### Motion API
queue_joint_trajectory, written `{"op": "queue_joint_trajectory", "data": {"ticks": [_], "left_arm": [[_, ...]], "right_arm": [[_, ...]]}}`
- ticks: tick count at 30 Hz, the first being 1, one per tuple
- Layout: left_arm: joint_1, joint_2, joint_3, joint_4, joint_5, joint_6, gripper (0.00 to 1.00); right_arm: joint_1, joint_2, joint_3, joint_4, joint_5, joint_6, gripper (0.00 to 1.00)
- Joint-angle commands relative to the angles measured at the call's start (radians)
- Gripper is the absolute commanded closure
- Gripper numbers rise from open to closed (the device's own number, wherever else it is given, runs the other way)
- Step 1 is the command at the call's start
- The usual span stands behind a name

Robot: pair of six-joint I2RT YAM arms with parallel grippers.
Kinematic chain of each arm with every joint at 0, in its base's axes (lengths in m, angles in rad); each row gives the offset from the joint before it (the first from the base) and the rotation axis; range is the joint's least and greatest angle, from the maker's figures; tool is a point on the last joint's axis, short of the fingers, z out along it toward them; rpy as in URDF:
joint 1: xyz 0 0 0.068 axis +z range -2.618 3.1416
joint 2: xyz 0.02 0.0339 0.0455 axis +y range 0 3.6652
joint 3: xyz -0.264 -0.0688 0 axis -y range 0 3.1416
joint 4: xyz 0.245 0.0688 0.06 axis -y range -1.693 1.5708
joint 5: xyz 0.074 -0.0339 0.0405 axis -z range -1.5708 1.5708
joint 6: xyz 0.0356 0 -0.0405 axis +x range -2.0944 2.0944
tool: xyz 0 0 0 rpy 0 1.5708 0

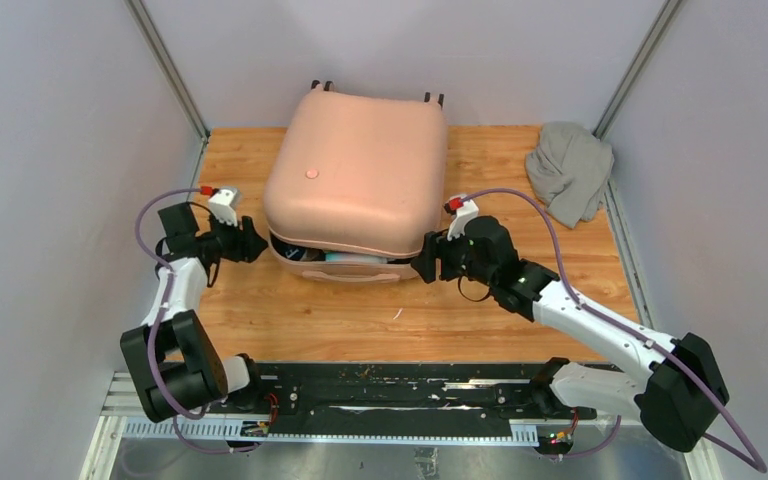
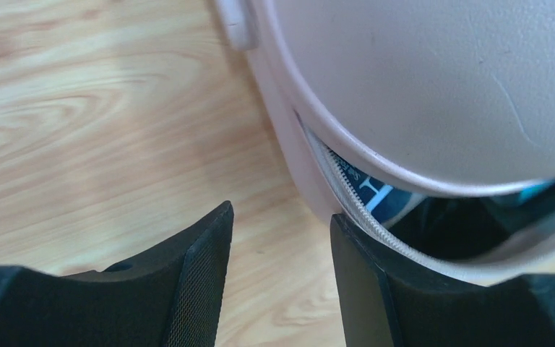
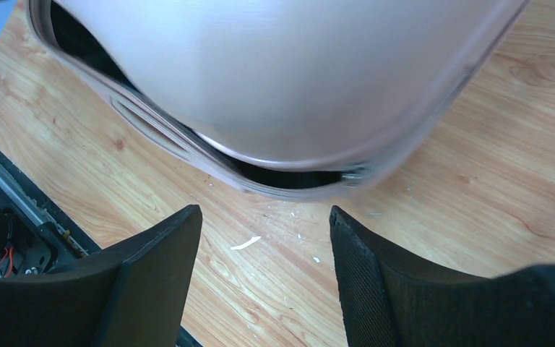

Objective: Pack the luggage
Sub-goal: Zip the luggage at the corner of the board.

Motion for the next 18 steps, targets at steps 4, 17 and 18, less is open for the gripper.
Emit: {"op": "queue_joint_trajectory", "data": {"ticks": [4,17,18], "left_arm": [[-0.069,-0.1,0.043,-0.265,0.119,0.199,0.43],[-0.24,-0.288,0.007,-0.095,-0.144,0.534,0.33],[-0.262,-0.299,-0.008,-0.086,-0.166,0.561,0.32]], "right_arm": [[-0.059,-0.019,0.051,-0.103,0.044,-0.018,0.31],[-0.214,-0.116,0.004,-0.18,-0.035,0.037,0.3],[-0.229,-0.122,0.001,-0.193,-0.035,0.04,0.3]]}}
